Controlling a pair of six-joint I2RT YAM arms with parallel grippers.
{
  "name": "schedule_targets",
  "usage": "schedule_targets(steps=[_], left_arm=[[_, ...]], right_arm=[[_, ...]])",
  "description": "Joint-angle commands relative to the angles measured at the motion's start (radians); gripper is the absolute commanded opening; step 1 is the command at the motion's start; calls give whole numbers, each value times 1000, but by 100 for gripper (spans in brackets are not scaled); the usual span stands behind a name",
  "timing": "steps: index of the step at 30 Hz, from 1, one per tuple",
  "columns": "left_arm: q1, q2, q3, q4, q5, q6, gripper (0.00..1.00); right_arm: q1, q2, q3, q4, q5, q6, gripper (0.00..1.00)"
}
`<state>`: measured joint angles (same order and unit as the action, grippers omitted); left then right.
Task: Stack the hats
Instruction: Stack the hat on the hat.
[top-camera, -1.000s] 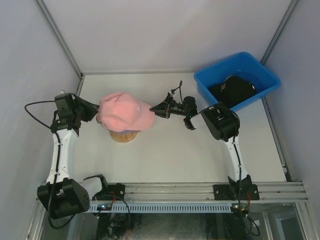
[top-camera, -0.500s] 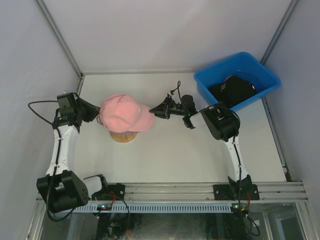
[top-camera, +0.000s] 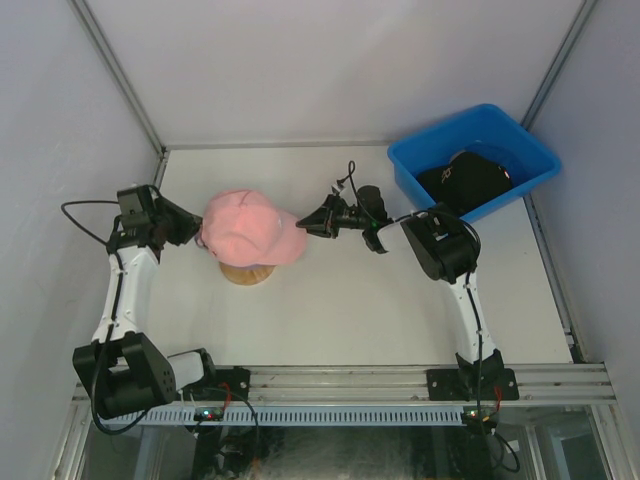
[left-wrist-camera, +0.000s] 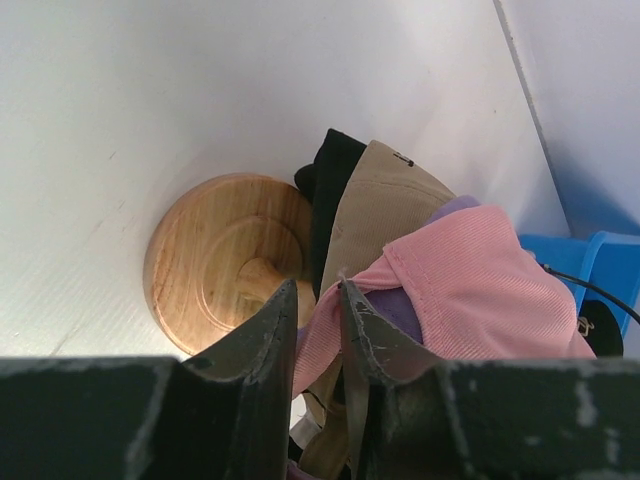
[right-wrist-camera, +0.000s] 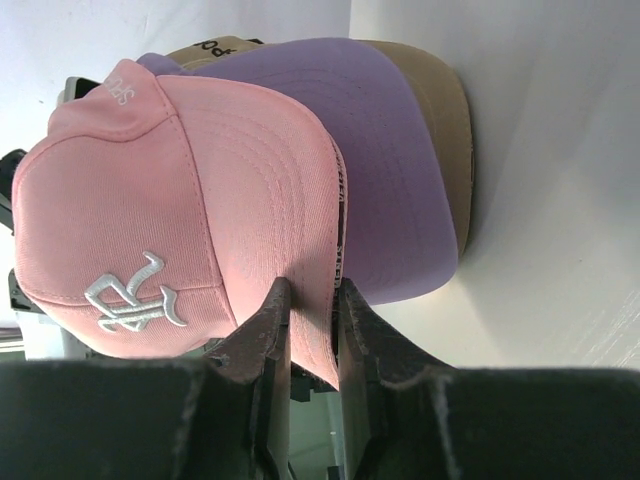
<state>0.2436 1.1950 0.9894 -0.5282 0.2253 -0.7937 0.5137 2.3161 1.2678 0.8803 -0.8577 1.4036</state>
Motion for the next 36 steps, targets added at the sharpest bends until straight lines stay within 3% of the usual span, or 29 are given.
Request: schedule_targets(steps=[1, 9, 25, 30, 36], left_arm=[[4, 14, -32, -56, 7, 43, 27], [3, 18, -48, -64, 3, 48, 26], [3, 20, -73, -67, 1, 57, 25], [3, 15, -77, -73, 2, 62, 24], [3, 0, -74, -77, 8, 55, 25]], right_arm=[[32, 36, 14, -198, 19, -150, 0], [49, 27, 59, -389, 58, -259, 0], [88, 58, 114, -517, 133, -307, 0], [89, 21, 128, -650, 182, -370, 0], [66, -62, 76, -684, 196, -391, 4]])
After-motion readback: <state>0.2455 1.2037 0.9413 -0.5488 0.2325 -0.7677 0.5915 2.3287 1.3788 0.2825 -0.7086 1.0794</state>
